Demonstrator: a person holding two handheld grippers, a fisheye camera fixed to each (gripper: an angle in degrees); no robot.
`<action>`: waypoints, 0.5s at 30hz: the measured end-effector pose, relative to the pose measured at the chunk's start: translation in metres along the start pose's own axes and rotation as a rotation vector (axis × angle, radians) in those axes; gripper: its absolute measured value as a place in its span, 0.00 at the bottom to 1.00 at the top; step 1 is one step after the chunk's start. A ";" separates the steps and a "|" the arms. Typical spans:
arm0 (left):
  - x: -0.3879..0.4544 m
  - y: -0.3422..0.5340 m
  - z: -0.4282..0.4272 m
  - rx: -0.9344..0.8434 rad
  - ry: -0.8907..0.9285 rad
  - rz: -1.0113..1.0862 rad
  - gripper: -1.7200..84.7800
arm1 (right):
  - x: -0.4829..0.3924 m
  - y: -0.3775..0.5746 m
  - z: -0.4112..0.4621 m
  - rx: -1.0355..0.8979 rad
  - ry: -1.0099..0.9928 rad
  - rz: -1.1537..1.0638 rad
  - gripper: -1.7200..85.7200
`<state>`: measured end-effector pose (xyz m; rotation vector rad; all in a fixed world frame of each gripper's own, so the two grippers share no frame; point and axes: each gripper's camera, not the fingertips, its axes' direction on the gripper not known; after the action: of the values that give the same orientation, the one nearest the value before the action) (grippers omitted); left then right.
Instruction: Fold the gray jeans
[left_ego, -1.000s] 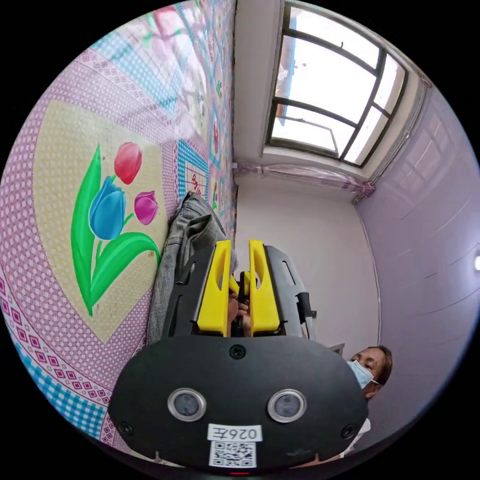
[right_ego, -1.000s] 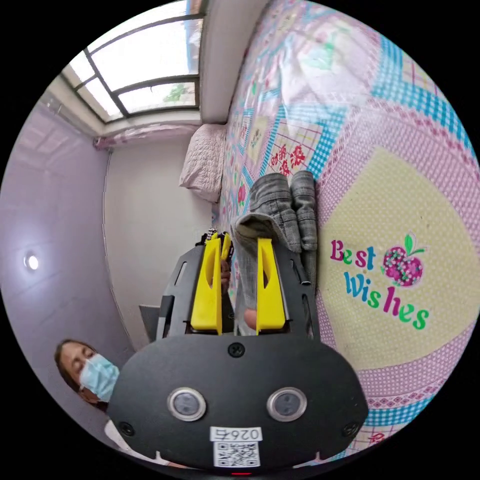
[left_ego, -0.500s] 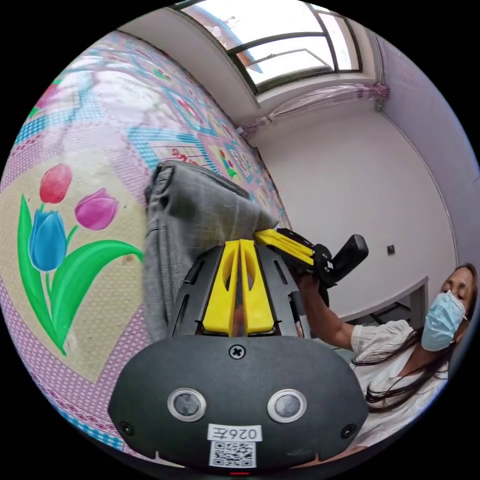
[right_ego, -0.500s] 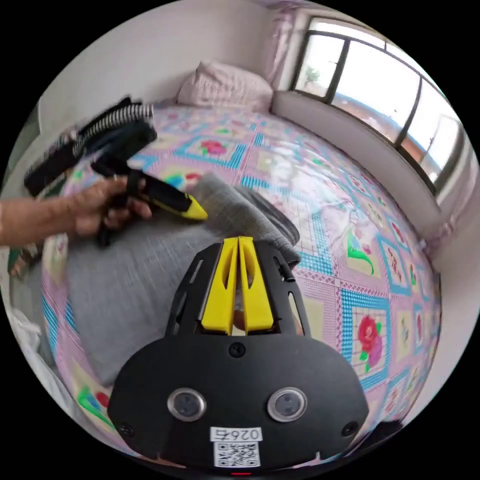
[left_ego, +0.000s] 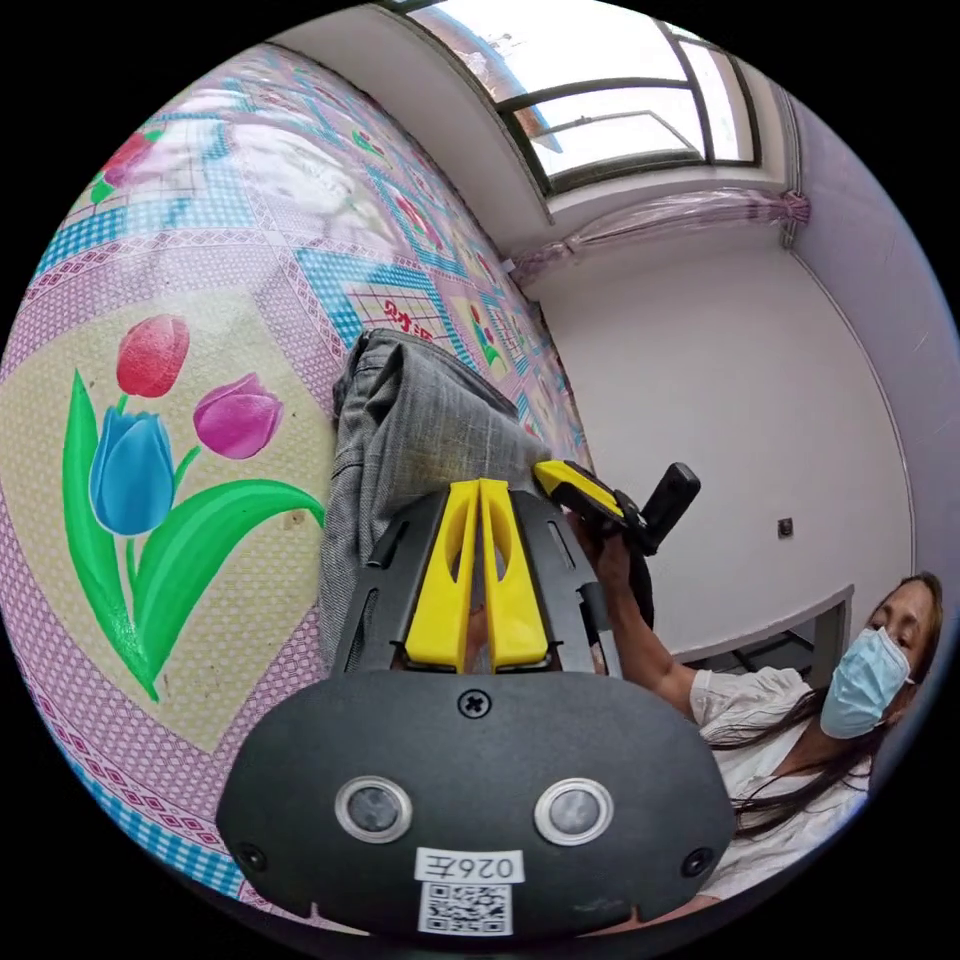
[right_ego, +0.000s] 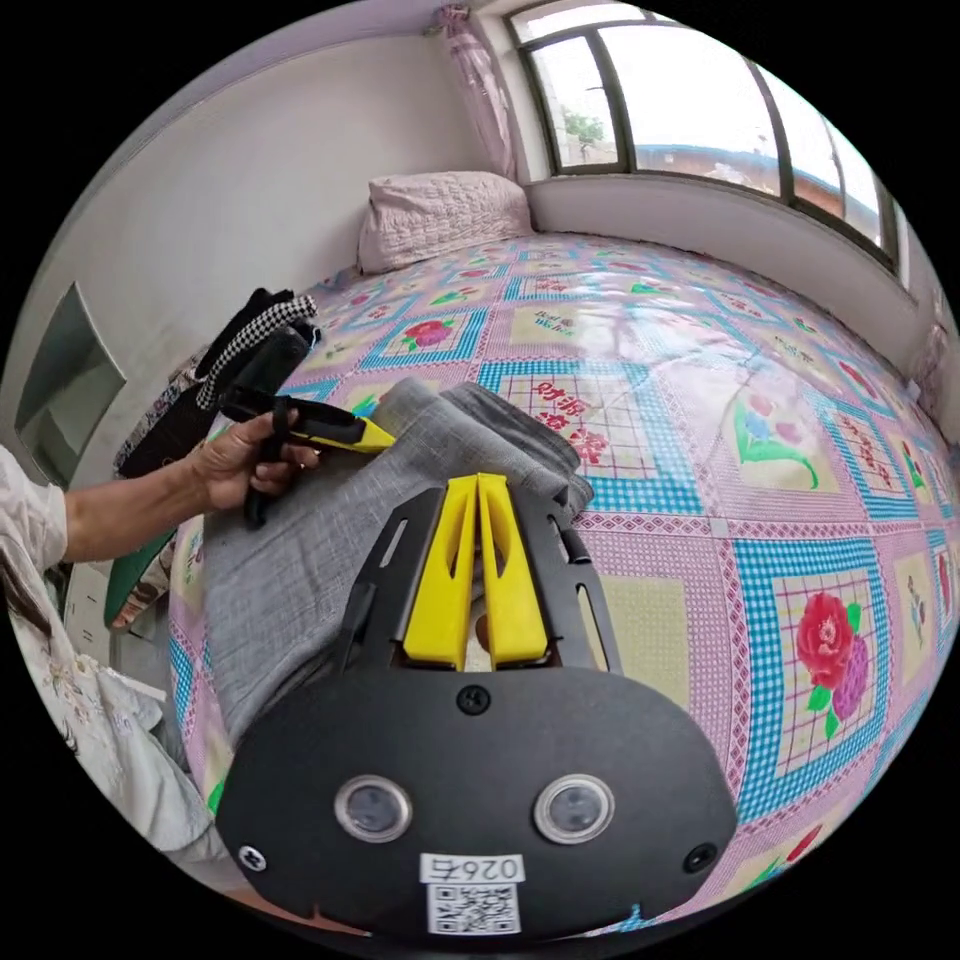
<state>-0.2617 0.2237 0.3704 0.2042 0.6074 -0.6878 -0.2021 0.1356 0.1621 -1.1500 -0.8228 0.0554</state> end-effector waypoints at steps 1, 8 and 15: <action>0.012 0.009 0.000 0.001 0.030 0.034 0.01 | -0.014 0.010 -0.012 0.028 0.010 -0.013 0.01; 0.035 0.084 0.013 -0.079 -0.131 0.061 0.01 | -0.100 0.098 0.005 -0.110 0.105 -0.172 0.01; 0.043 0.130 0.022 -0.099 -0.126 0.053 0.01 | -0.069 0.126 -0.004 -0.045 -0.053 0.063 0.01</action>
<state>-0.1414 0.2912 0.3606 0.0838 0.5118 -0.6126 -0.2040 0.1574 0.0201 -1.2215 -0.8382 0.1202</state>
